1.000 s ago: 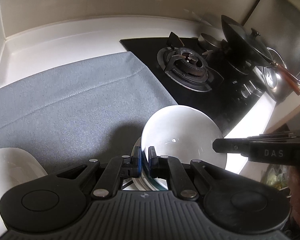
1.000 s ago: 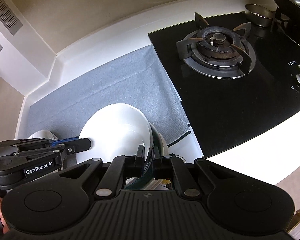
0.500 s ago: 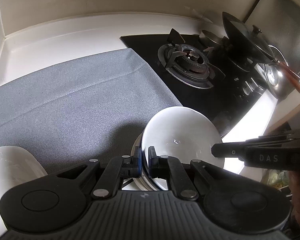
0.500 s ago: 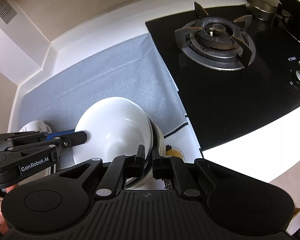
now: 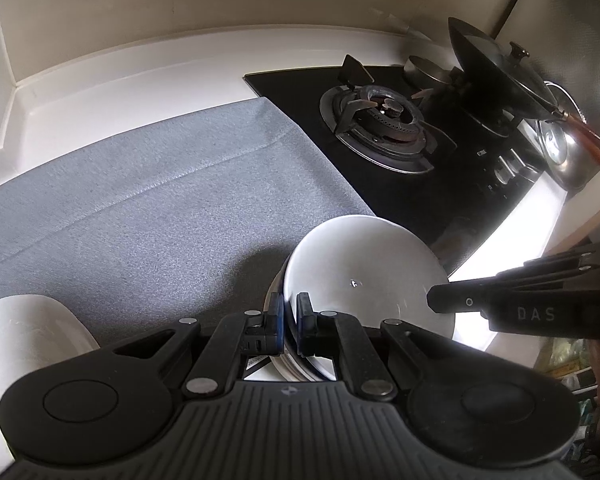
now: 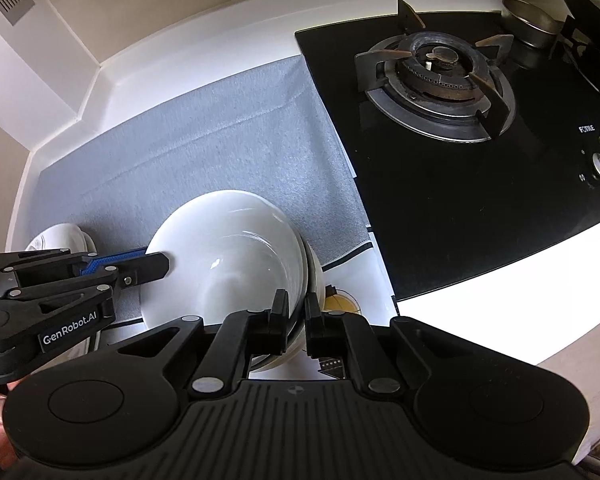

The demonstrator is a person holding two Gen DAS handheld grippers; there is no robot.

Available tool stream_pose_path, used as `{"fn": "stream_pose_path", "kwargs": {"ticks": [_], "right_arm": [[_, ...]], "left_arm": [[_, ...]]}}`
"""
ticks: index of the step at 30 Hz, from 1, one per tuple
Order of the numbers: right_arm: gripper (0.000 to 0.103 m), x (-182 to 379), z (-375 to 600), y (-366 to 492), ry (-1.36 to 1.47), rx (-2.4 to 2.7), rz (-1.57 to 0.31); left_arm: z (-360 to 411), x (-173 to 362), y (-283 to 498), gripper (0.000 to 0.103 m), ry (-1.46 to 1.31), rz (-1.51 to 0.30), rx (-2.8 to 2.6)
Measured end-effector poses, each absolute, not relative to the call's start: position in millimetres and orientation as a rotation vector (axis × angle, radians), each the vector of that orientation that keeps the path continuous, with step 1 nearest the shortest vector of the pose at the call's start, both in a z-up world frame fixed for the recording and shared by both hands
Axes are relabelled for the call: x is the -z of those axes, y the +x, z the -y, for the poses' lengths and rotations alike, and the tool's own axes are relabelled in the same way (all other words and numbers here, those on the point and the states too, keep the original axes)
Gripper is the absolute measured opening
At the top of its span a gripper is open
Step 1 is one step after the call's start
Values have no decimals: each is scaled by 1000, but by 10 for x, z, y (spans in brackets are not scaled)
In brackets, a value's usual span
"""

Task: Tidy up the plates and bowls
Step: 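Lower the blue-patterned bowl into the bowl stack and open the left gripper, then close the left and right grippers on opposite sides of the bowl stack rim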

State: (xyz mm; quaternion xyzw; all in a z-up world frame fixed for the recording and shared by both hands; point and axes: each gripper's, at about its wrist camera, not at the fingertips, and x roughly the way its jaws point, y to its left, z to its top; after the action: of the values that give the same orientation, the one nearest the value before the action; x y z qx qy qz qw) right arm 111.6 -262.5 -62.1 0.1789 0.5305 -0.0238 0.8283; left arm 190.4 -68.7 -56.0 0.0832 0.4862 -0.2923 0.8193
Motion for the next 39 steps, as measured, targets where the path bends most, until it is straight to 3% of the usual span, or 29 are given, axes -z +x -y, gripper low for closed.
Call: {"fn": "stream_pose_path", "kwargs": {"ticks": [12, 25, 27, 32, 39], "right_arm": [[11, 627, 2648, 1112, 382, 30, -1127], [23, 631, 2827, 1145, 374, -68, -1086], [26, 645, 2882, 1202, 375, -106, -1087], [32, 686, 2936, 1345, 330, -196, -1111], [39, 747, 2928, 1516, 250, -319, -1143]], "left_arm": [[696, 552, 1880, 6, 182, -1025, 593], [775, 516, 1825, 10, 167, -1009, 483], [769, 500, 1815, 31, 143, -1017, 436], [750, 509, 1721, 54, 64, -1047, 323], [744, 583, 1450, 64, -58, -1087, 165]]}}
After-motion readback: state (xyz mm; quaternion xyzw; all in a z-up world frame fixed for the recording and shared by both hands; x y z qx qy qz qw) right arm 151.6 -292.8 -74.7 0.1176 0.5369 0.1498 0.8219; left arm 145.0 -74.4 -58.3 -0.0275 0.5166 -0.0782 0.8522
